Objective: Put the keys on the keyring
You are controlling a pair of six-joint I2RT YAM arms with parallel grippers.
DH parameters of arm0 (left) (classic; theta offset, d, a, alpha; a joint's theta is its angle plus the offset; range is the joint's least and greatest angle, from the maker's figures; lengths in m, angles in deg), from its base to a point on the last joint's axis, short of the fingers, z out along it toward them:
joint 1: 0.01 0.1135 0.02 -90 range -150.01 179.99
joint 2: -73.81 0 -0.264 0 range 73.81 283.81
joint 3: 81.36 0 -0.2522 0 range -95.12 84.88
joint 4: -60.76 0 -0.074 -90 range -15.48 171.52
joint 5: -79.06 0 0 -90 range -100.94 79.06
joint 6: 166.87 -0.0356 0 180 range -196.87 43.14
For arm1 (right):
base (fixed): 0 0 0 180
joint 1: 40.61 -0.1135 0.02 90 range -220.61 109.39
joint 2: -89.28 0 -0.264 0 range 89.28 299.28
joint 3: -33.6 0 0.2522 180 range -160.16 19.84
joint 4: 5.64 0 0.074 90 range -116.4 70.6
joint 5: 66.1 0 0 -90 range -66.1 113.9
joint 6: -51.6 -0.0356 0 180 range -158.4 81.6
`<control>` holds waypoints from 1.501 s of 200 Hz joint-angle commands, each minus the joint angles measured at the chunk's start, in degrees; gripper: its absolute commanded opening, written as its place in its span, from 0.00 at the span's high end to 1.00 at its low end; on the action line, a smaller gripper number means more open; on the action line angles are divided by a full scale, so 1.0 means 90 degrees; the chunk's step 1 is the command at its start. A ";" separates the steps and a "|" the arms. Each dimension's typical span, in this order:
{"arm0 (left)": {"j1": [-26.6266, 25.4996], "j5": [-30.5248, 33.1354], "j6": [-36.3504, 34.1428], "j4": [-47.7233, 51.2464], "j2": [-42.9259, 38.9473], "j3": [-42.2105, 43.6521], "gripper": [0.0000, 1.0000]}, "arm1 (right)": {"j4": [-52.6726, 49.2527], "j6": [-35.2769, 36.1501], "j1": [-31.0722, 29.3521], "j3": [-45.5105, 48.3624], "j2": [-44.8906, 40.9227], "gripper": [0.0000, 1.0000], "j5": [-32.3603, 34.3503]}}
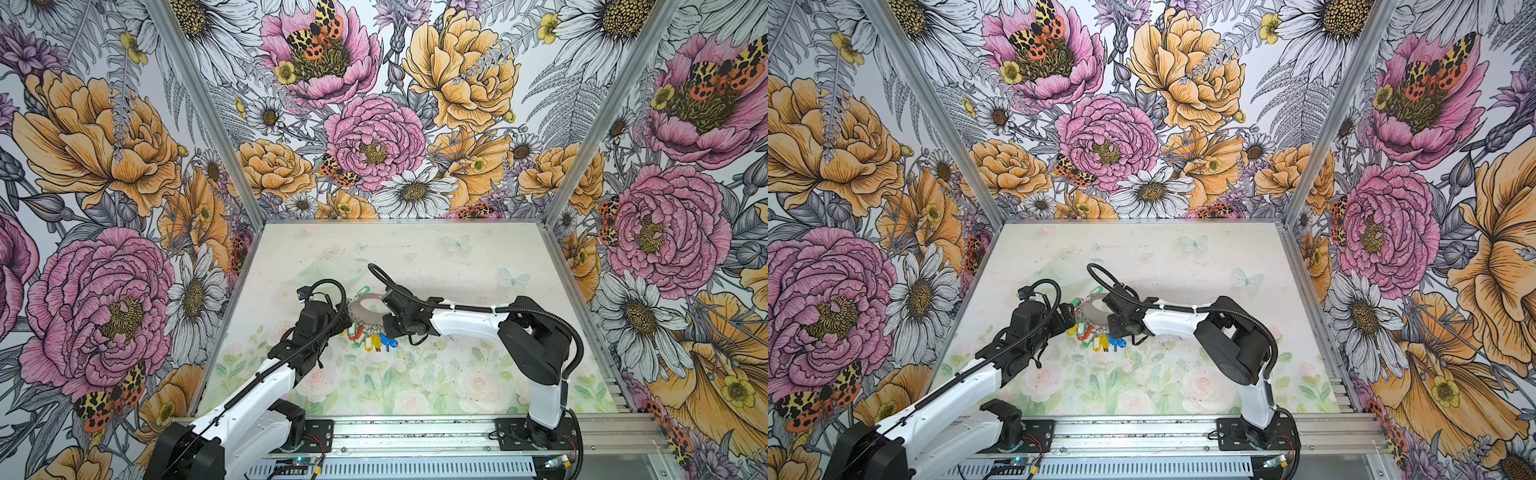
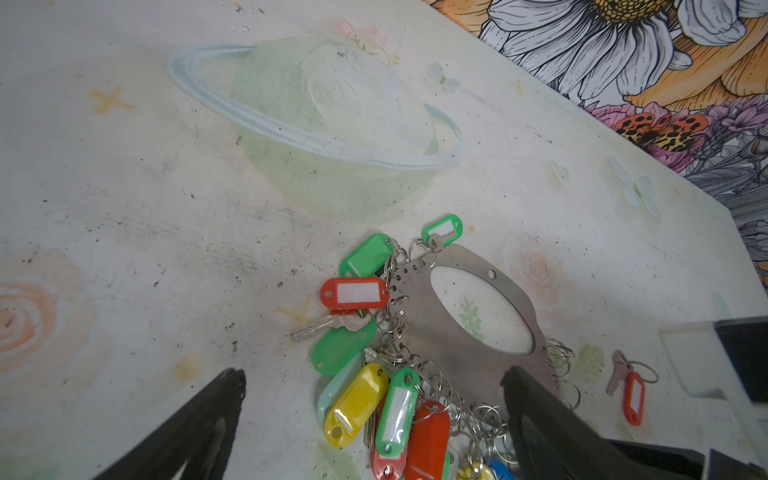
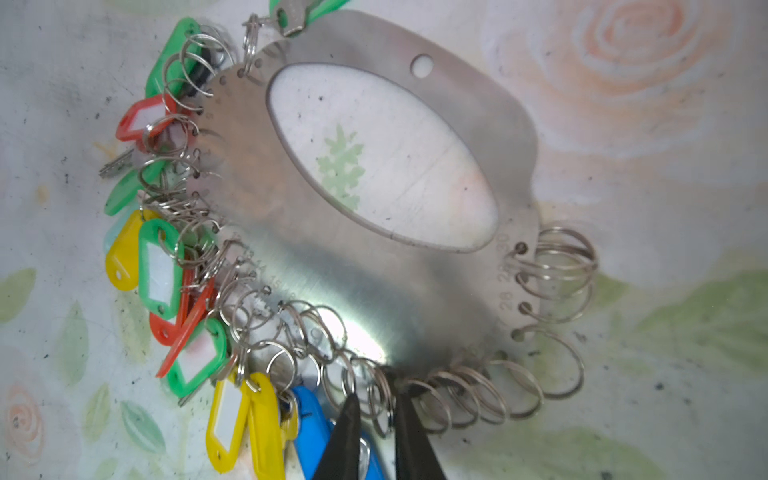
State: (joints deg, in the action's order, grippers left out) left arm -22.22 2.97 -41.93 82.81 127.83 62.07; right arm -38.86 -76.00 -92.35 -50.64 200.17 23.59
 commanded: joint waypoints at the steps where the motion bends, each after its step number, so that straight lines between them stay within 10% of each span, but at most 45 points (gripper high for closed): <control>1: 0.0059 -0.0077 -0.0094 -0.0166 0.0013 0.0061 0.01 | 0.0028 0.0070 -0.0034 -0.0152 -0.0163 0.83 -0.0051; 300: 0.0056 -0.0075 -0.0093 -0.0160 -0.0006 0.0073 0.01 | -0.0006 0.0036 -0.0002 -0.0323 0.0251 0.89 0.0021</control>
State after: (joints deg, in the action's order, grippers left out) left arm -22.22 2.97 -41.93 82.31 127.94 62.07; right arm -38.86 -75.85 -92.33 -52.04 200.91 23.43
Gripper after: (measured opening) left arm 0.986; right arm 0.110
